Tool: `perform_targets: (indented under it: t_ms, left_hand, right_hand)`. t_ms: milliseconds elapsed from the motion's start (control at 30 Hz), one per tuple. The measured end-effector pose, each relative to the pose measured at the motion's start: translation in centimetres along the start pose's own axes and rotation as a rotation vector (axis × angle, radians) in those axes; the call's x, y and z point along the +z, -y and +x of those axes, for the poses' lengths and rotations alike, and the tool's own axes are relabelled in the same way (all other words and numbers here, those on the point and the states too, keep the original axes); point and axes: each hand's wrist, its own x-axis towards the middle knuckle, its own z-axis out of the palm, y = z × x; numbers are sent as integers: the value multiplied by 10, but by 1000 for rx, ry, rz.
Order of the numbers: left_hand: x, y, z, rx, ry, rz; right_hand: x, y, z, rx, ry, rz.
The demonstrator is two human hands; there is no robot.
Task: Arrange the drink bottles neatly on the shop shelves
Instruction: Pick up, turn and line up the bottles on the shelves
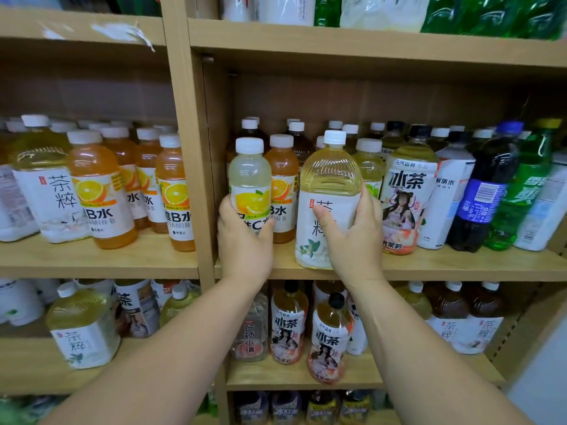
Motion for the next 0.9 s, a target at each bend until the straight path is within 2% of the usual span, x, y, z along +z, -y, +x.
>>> perform_targets:
  t_ms: [100,167,300,400,500,600,733,900]
  left_hand:
    - [-18,-3,-19,77,68,-62]
    - [-33,-8,-32,131,122,-94]
    - [-65,-17,-51,187,198,-191]
    - [-86,-17,-53,190,224,-249]
    - [-107,-15,-45,179,270,-292]
    - [-132,-8,-32,185,316,-283]
    - [-174,6,-15,166,360,-276]
    - [-235,37,16,154,335,-254]
  right_hand:
    - [-3,7,-8,-9,-18,-27]
    - [-6,15,-17,-40,-90,-100]
    - [-3,43,-37,-303,-248,-169]
    - [12,65,-49,-394,-94,-57]
    - [31,83,-59,-314,195,112]
    - [52,95,-67,-244,377,297]
    - [87,117,-80,-207,490,443]
    - [155,154,-104,-219,522,507]
